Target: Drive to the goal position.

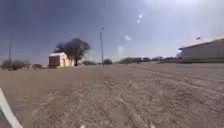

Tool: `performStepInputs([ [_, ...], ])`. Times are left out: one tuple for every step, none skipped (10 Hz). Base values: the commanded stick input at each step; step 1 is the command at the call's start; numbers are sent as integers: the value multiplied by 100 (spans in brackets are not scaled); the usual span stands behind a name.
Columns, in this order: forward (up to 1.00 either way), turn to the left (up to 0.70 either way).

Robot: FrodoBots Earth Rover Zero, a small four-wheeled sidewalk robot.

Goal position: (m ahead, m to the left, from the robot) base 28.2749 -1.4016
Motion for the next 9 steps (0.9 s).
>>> performStepInputs([
  [70, 0],
  [70, 0],
  [70, 0],
  [70, 0],
  [70, 0],
  [70, 0],
  [70, 0],
  [70, 0],
  [70, 0],
])
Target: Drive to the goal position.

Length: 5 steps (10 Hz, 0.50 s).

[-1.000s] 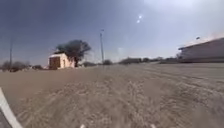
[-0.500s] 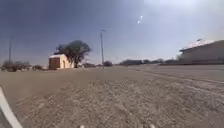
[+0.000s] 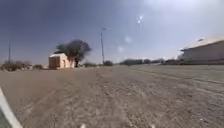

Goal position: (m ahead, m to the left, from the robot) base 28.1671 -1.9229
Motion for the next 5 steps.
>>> performStepInputs([
  [70, 0],
  [70, 0],
  [70, 0],
  [70, 0],
  [70, 0],
])
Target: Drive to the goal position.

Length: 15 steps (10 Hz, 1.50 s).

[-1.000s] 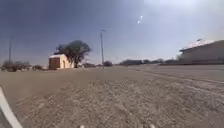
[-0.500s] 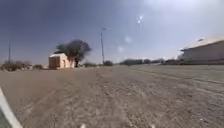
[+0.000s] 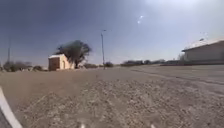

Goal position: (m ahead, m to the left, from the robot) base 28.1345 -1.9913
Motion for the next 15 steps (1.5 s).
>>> performStepInputs([
  [70, 0],
  [70, 0],
  [70, 0],
  [70, 0],
  [70, 0],
  [70, 0],
  [70, 0],
  [70, 0],
  [70, 0],
  [70, 0],
  [70, 0],
  [70, 0],
  [70, 0],
  [70, 0],
  [70, 0],
])
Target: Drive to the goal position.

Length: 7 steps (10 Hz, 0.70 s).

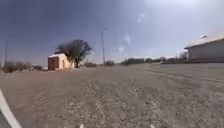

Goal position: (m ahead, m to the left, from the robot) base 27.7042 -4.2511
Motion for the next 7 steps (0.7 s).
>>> performStepInputs([
  [70, 0],
  [70, 0],
  [70, 0],
  [70, 0],
  [70, 0],
  [70, 0],
  [70, 0],
])
